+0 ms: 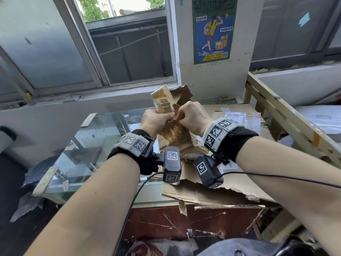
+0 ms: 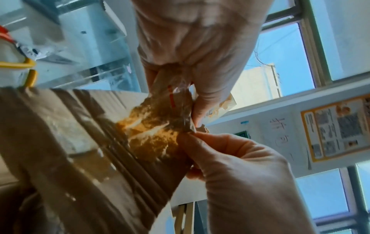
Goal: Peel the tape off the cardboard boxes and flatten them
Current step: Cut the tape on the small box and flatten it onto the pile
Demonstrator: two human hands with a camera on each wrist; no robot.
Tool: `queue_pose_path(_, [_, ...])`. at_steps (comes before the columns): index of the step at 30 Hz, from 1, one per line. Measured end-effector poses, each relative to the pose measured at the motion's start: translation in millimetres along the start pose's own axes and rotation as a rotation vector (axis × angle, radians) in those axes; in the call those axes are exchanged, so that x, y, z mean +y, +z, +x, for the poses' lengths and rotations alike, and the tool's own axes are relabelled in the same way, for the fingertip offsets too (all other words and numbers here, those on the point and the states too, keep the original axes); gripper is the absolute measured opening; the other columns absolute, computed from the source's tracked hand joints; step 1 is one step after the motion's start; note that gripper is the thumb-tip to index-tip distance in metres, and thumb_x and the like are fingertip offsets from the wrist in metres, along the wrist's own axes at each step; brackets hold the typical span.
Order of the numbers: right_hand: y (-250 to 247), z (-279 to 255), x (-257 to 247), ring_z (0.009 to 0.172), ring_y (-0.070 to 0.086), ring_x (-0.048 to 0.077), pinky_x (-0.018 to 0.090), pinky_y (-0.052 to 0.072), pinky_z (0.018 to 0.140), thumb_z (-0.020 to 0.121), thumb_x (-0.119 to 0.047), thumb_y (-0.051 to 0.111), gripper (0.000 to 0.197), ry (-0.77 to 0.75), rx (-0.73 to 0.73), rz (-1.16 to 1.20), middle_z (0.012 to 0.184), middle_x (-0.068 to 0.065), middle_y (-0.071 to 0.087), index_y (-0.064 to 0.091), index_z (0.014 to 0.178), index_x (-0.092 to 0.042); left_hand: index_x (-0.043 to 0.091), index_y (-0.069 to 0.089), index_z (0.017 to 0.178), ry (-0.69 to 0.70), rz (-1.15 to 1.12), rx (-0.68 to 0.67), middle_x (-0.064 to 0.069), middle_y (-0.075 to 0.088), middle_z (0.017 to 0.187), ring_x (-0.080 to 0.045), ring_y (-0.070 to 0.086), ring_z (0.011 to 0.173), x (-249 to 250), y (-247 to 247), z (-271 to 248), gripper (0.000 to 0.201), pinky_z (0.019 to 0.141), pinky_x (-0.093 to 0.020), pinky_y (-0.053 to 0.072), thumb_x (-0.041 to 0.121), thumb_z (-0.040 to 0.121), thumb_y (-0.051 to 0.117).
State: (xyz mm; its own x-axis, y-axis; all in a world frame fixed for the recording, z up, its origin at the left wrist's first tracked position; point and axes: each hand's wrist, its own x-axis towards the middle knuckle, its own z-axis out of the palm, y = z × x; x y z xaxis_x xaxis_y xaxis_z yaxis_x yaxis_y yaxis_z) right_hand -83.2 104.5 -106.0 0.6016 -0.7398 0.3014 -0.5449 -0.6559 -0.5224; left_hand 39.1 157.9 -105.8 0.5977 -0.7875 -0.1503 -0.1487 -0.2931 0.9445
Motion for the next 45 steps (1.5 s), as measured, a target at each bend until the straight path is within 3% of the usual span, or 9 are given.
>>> queue_pose_path(10, [11.5,-6.0,5.9,0.076,0.056,0.02,0.03,0.046,0.071,0.077,0.004,0.062,0.015,-0.23,0.008,-0.037,0.079,0.009,0.068,0.07,0.069,-0.005,-0.002,0.07,0.085,-0.175,-0.213,0.121,-0.017,0.073,0.081,-0.032,0.072,0.078,-34.3,3.8,53.8,0.048,0.079,-0.051,0.058,0.019,0.044,0.085])
queue_pose_path(17, [5.0,1.1,16.7,0.075,0.052,0.013,0.022,0.039,0.068,0.078,0.006,0.065,0.015,-0.212,-0.085,0.006,0.076,0.0,0.061,0.07,0.07,-0.006,-0.003,0.068,0.099,-0.284,-0.191,0.089,-0.015,0.072,0.081,-0.03,0.072,0.074,-42.6,10.7,74.6,0.053,0.07,-0.046,0.06,0.015,0.052,0.084])
queue_pose_path(22, [4.5,-0.3,21.4,0.079,0.056,0.018,0.032,0.047,0.074,0.076,0.006,0.065,0.015,-0.219,-0.11,0.039,0.079,0.006,0.065,0.069,0.068,-0.006,0.001,0.062,0.084,-0.364,-0.244,0.112,-0.011,0.057,0.056,-0.02,0.057,0.041,-21.7,16.3,37.7,0.004,0.053,-0.031,0.052,0.003,0.084,0.065])
queue_pose_path(27, [-1.7,-0.8,23.5,0.077,0.055,0.015,0.037,0.052,0.077,0.077,0.004,0.068,0.016,-0.189,-0.112,0.092,0.079,-0.001,0.059,0.068,0.067,-0.009,0.0,0.056,0.075,-0.399,-0.31,0.018,-0.012,0.054,0.05,-0.02,0.053,0.034,-15.5,18.6,31.8,0.015,0.045,-0.03,0.052,0.003,0.09,0.06])
queue_pose_path(30, [-9.4,1.0,23.6,0.082,0.05,0.009,0.025,0.049,0.08,0.078,-0.007,0.074,0.013,-0.156,-0.064,0.103,0.102,0.0,0.053,0.072,0.09,-0.011,0.0,0.062,0.089,-0.341,-0.33,-0.005,-0.013,0.061,0.07,-0.022,0.057,0.051,-16.9,17.1,29.0,0.009,0.057,-0.033,0.052,0.004,0.083,0.066])
queue_pose_path(33, [-14.4,3.8,18.9,0.088,0.051,0.006,0.022,0.044,0.09,0.078,-0.014,0.076,0.067,-0.23,-0.008,0.021,0.122,0.001,0.056,0.048,0.138,-0.015,-0.001,0.061,0.098,-0.277,-0.374,-0.047,-0.015,0.06,0.078,-0.021,0.055,0.049,-28.0,12.5,25.9,0.02,0.057,-0.028,0.049,0.006,0.08,0.064])
queue_pose_path(36, [-8.7,5.6,8.6,0.107,0.048,0.018,0.036,0.046,0.093,0.085,-0.023,0.068,0.039,-0.279,-0.068,-0.19,0.113,0.003,0.063,0.062,0.123,-0.014,-0.002,0.061,0.098,-0.233,-0.35,-0.051,-0.015,0.059,0.075,-0.024,0.057,0.052,-27.2,16.9,24.0,0.014,0.051,-0.028,0.049,0.009,0.089,0.059])
queue_pose_path(41, [-1.6,6.5,1.1,0.1,0.053,0.023,0.036,0.043,0.09,0.09,-0.02,0.058,0.019,-0.202,-0.123,-0.21,0.103,0.007,0.064,0.062,0.108,-0.017,0.006,0.056,0.064,-0.246,-0.251,-0.089,-0.006,0.057,0.047,-0.02,0.058,0.042,-12.9,18.8,22.5,0.026,0.052,-0.031,0.052,0.004,0.089,0.057])
queue_pose_path(45, [-0.6,6.3,-0.9,0.097,0.056,0.021,0.036,0.042,0.093,0.086,-0.02,0.065,0.012,-0.214,-0.14,-0.232,0.1,0.006,0.066,0.067,0.096,-0.014,0.003,0.055,0.062,-0.233,-0.239,-0.164,-0.011,0.056,0.054,-0.02,0.058,0.038,-12.3,13.7,18.0,0.026,0.041,-0.026,0.052,-0.006,0.086,0.051])
